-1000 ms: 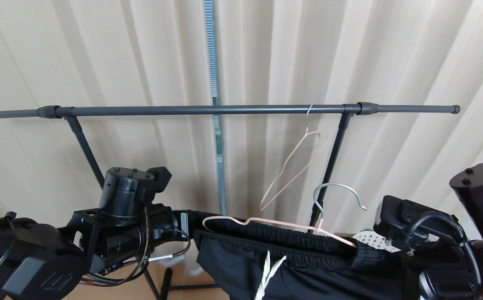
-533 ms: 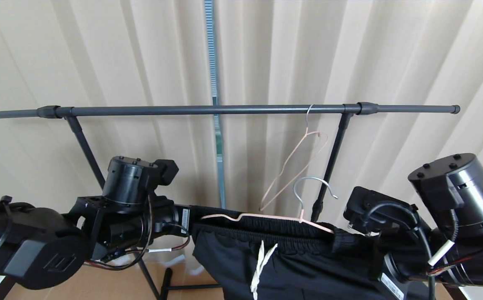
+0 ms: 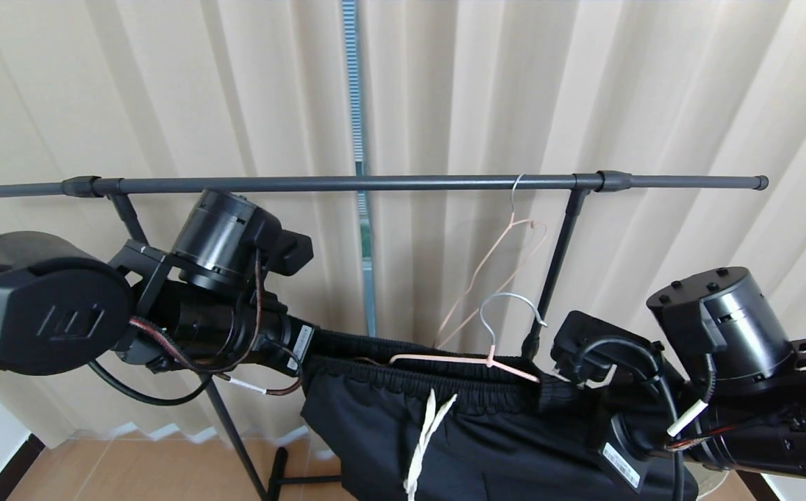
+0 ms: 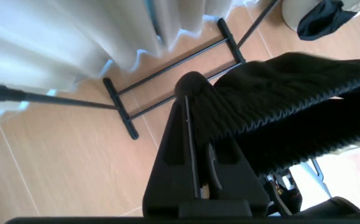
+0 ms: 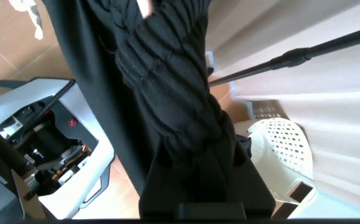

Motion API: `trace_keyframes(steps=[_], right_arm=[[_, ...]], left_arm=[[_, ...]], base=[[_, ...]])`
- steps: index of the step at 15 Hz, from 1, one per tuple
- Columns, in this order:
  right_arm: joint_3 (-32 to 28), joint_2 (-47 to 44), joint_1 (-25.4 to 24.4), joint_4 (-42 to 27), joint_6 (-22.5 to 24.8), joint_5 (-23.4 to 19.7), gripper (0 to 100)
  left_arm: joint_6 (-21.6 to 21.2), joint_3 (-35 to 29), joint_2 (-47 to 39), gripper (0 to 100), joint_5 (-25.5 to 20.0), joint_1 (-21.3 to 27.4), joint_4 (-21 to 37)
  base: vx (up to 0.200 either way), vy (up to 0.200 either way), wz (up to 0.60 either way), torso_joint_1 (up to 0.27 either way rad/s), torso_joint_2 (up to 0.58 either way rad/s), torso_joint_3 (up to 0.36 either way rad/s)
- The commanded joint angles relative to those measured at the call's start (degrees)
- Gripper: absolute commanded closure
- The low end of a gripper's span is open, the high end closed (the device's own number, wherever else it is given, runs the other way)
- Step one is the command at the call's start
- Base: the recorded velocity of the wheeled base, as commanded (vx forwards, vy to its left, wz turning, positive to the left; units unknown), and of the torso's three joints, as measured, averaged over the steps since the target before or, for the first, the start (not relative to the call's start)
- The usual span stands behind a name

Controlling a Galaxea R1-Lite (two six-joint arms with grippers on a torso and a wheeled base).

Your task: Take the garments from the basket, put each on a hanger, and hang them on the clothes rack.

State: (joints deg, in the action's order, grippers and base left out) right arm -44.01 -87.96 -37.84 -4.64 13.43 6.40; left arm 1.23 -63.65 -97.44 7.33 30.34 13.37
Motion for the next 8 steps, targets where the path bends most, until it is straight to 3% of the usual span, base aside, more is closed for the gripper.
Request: trace_keyframes(steps=[1, 4, 8], right_arm=[[0.59, -0.46, -0.13, 0.69, -0.16, 0.19, 100], [0.77, -2.92, -1.01, 3.15, -5.0, 0.37, 100], [0.77, -3.28, -2.68, 5.44, -6.58, 0.37, 100]], left_arm=[[-0.09, -2.27, 0.94, 100, 0.23, 2.62, 1.57], [0.09, -6.14, 0.94, 100, 1.99, 8.42, 6.14], [1.32, -9.65, 0.67, 100, 2.08, 11.23, 10.8]], base=[[0.0, 0.0, 0.0, 0.0, 0.0, 0.0], [0.0, 0.0, 0.0, 0.0, 0.0, 0.0], [0.0, 0.0, 0.0, 0.0, 0.0, 0.0]])
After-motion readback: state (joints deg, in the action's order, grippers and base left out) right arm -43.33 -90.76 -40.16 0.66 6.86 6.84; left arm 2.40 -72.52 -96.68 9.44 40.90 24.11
